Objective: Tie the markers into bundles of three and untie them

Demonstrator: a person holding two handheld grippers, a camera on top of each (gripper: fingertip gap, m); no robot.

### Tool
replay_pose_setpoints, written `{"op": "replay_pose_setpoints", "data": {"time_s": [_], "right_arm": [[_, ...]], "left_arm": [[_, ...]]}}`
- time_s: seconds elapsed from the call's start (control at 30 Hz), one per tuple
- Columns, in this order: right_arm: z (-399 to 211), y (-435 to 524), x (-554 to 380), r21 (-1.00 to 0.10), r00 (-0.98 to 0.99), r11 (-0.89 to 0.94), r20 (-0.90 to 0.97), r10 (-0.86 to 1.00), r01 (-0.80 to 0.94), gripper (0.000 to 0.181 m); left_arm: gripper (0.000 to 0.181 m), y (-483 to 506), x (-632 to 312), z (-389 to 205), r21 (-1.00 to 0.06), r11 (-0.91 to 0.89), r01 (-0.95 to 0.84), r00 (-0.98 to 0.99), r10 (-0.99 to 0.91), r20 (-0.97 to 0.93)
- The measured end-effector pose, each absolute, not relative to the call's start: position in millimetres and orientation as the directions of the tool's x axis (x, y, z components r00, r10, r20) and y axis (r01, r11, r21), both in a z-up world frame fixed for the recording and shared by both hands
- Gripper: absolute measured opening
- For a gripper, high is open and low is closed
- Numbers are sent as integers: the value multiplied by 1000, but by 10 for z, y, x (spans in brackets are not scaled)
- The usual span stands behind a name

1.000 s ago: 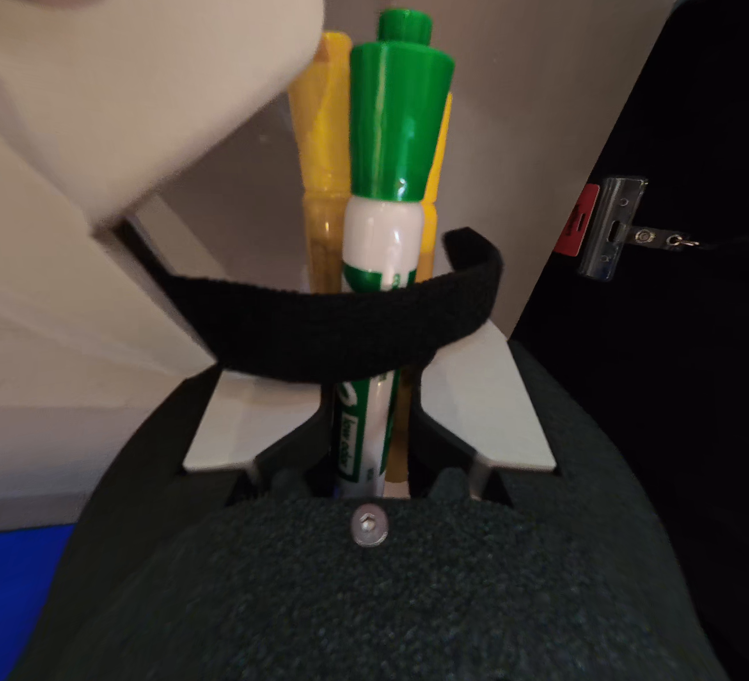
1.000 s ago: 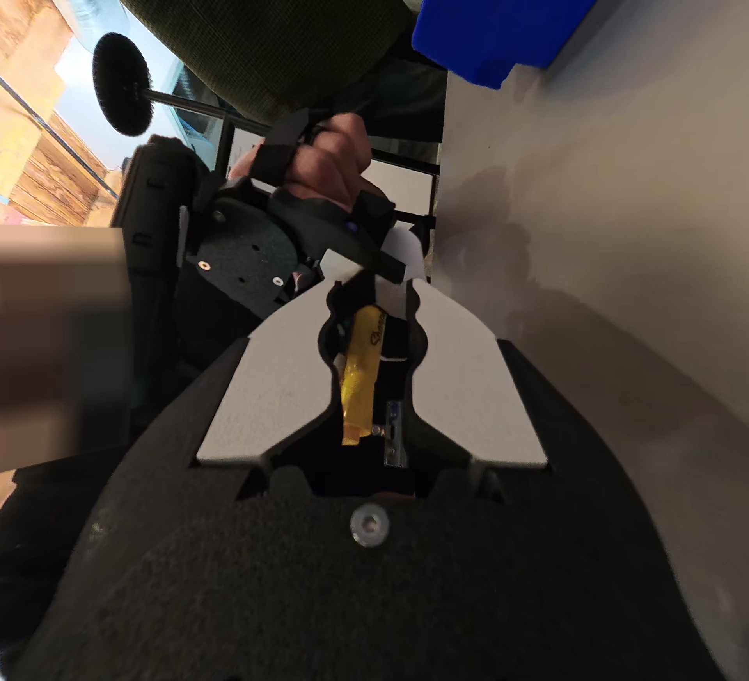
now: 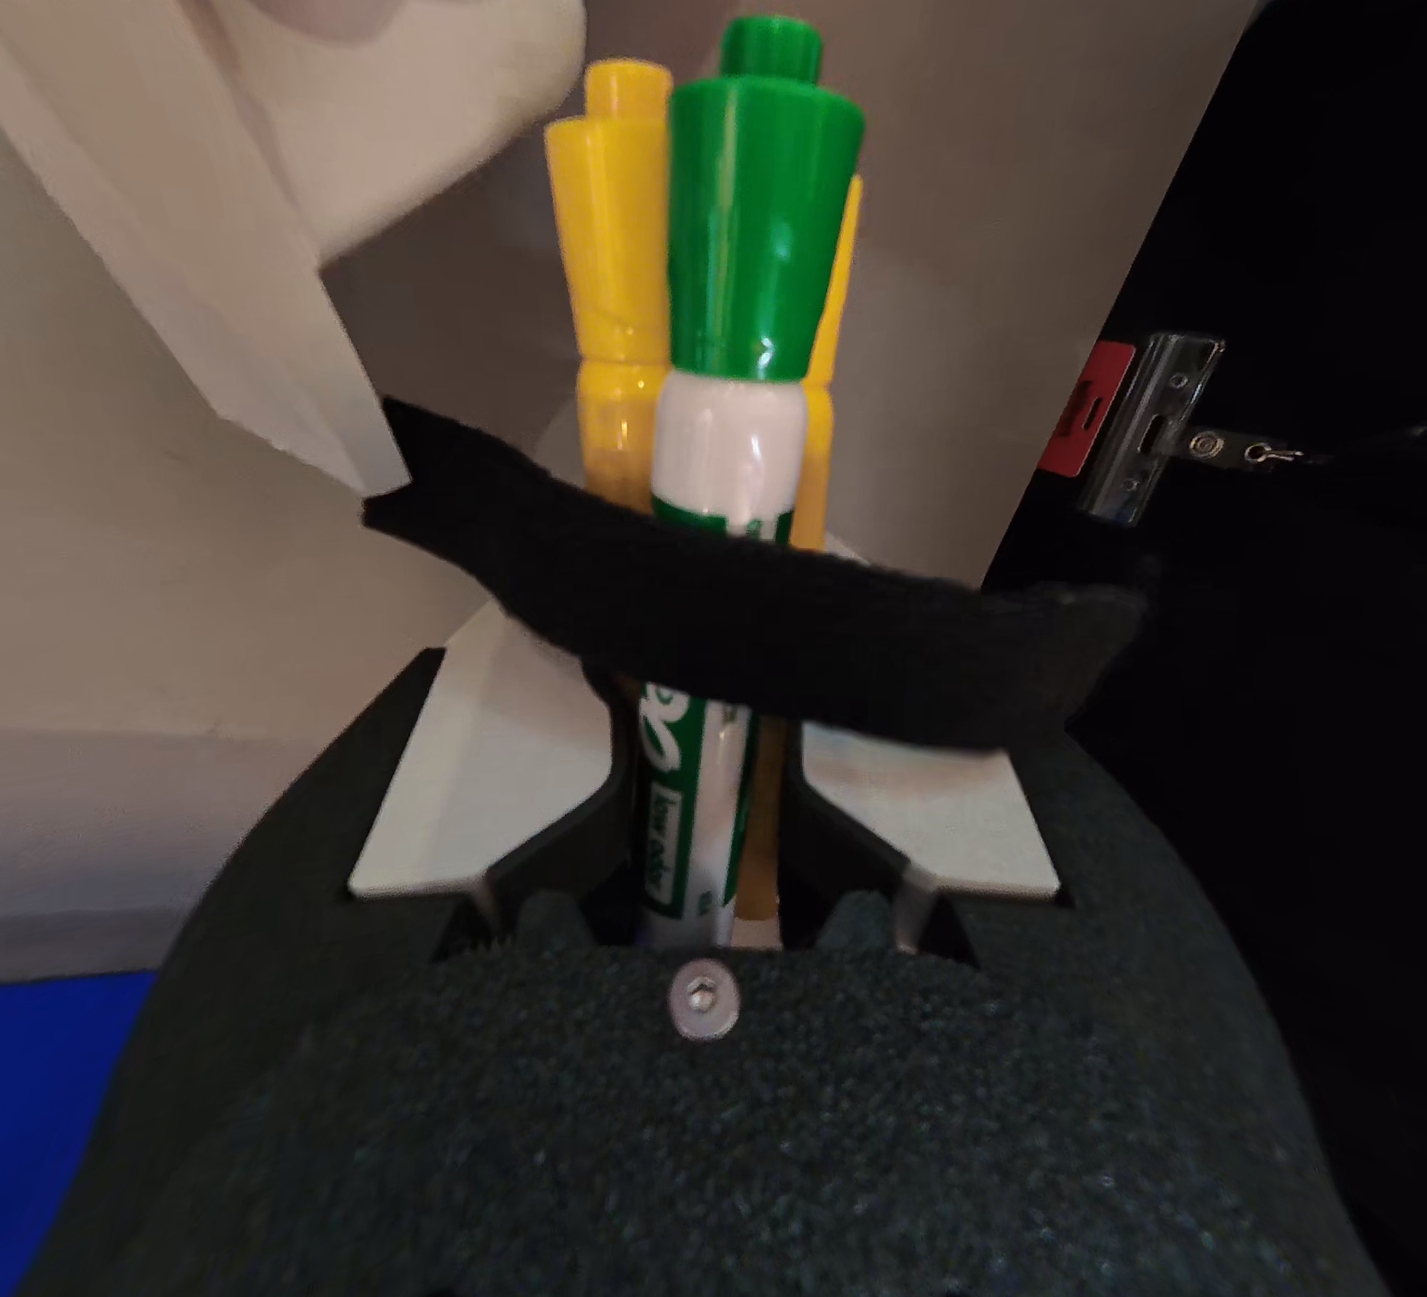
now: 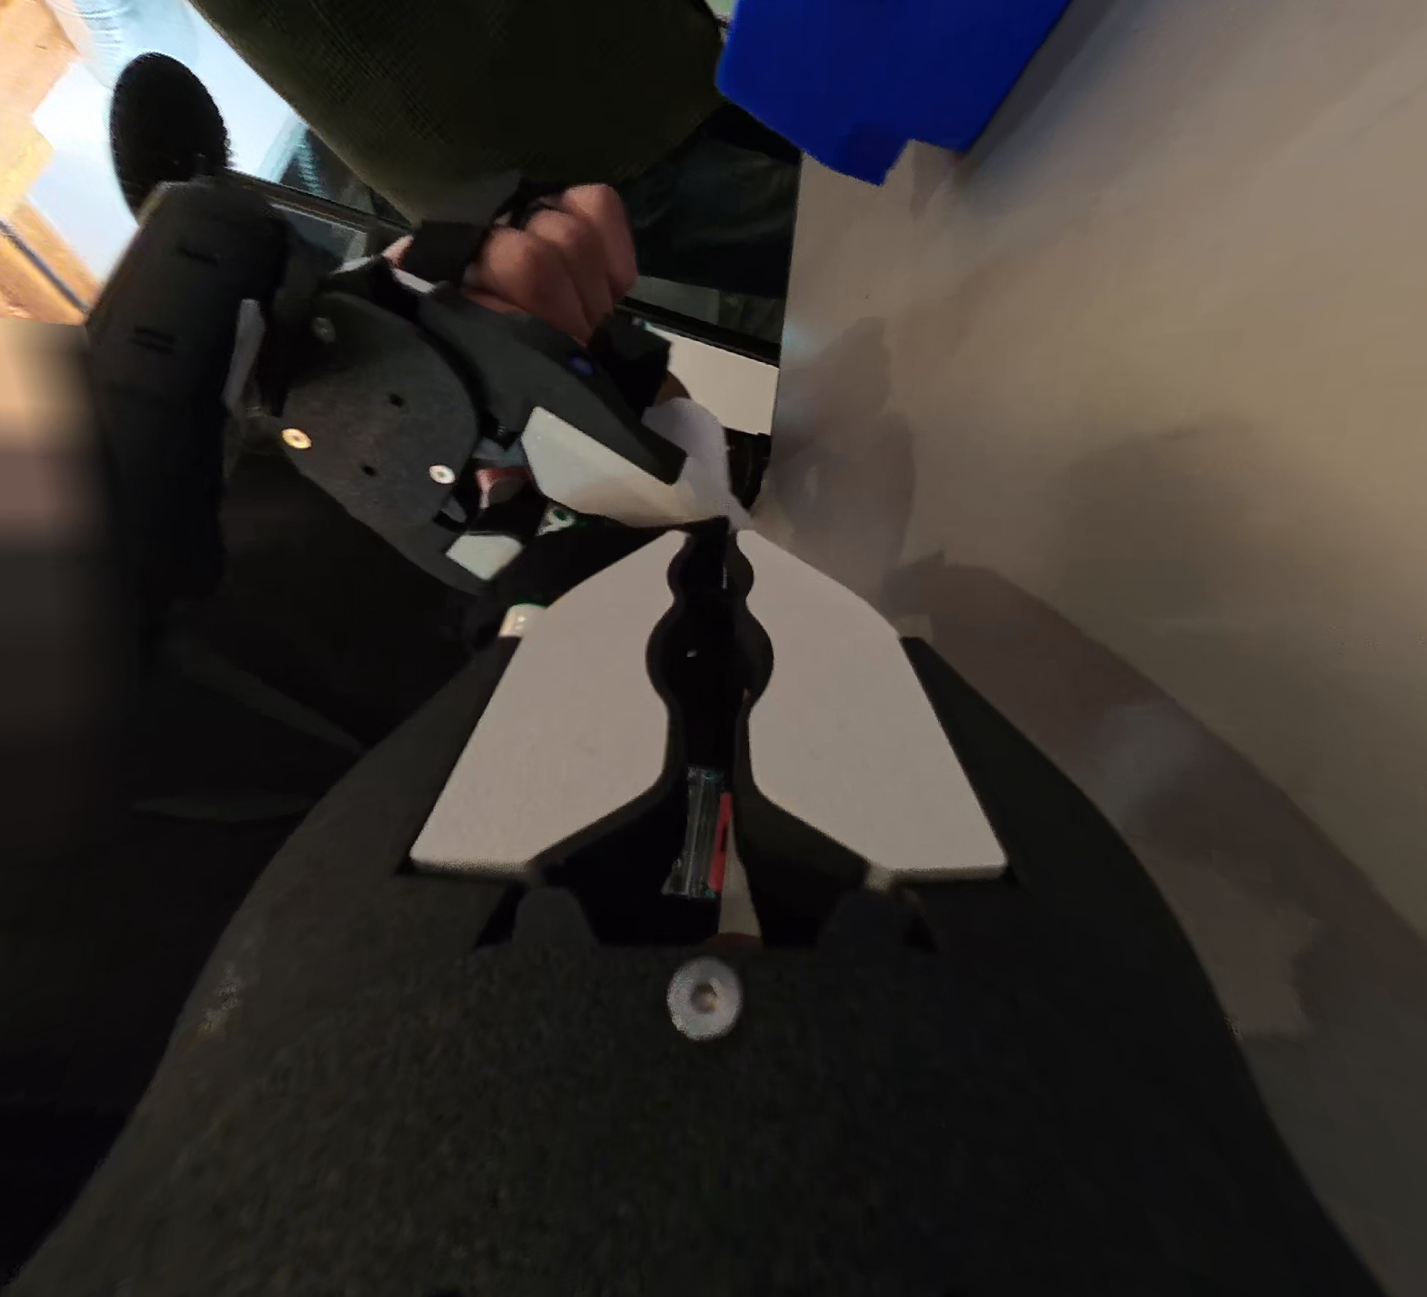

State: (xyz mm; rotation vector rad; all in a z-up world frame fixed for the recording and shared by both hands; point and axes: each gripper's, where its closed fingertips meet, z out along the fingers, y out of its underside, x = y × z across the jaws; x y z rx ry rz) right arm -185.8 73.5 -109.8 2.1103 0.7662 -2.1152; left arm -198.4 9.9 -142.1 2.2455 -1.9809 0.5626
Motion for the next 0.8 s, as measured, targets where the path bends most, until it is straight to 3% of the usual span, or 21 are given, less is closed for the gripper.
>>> {"op": "replay_pose_setpoints", "data": {"time_s": [0.03,0.8], "right_arm": [[-1060,734,-1858,-315,-81,-875,-948,308,368,7],[-1180,740,-1848,-460,5,-818,-871,492,345,42]], "left_arm": [[42,102,-1993,-1425,-167,-151,-974,90,-940,329],[42,8,-2017,-1407,-164,-141,-976,77,-935,345]]}}
